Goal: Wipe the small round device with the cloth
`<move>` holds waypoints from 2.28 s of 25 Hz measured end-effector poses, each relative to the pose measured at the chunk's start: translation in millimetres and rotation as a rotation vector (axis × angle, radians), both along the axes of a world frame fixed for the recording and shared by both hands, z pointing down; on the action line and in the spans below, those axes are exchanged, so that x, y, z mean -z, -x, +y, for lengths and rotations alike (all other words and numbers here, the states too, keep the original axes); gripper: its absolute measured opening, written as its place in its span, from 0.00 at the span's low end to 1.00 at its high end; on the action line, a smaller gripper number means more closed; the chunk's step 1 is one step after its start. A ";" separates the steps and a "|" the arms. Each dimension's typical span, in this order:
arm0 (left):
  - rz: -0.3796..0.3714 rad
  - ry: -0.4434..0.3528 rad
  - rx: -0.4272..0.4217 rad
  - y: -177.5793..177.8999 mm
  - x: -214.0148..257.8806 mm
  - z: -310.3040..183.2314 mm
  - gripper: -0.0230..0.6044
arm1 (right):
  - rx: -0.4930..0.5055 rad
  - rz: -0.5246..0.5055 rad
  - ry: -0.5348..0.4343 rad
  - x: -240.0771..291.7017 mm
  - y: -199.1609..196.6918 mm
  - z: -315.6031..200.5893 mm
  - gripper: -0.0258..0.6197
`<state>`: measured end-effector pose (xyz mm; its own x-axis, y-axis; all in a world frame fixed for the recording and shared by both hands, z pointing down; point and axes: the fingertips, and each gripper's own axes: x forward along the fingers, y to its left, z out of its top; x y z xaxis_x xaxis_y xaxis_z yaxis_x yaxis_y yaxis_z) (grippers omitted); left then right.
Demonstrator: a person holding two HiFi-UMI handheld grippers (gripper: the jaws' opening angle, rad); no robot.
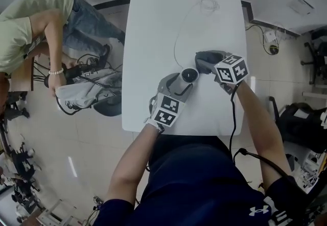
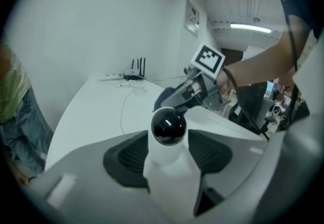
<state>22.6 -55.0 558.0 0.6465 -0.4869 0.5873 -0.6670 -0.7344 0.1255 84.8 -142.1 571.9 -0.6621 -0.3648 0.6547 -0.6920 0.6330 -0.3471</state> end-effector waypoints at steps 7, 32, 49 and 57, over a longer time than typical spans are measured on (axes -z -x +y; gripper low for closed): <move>0.034 0.002 0.020 -4.3 1.7 2.5 0.43 | 0.470 -0.070 -0.234 134.7 76.1 35.1 0.31; -0.044 0.035 -0.042 3.5 -9.7 10.0 0.43 | 0.111 0.044 0.034 -30.8 25.9 -10.7 0.31; -0.067 -0.014 -0.338 15.0 -1.1 12.9 0.43 | -0.297 -0.231 -0.338 145.0 29.4 54.5 0.31; -0.090 -0.017 -0.348 8.7 -5.2 5.0 0.44 | -0.436 -0.056 -0.348 73.3 28.5 67.7 0.31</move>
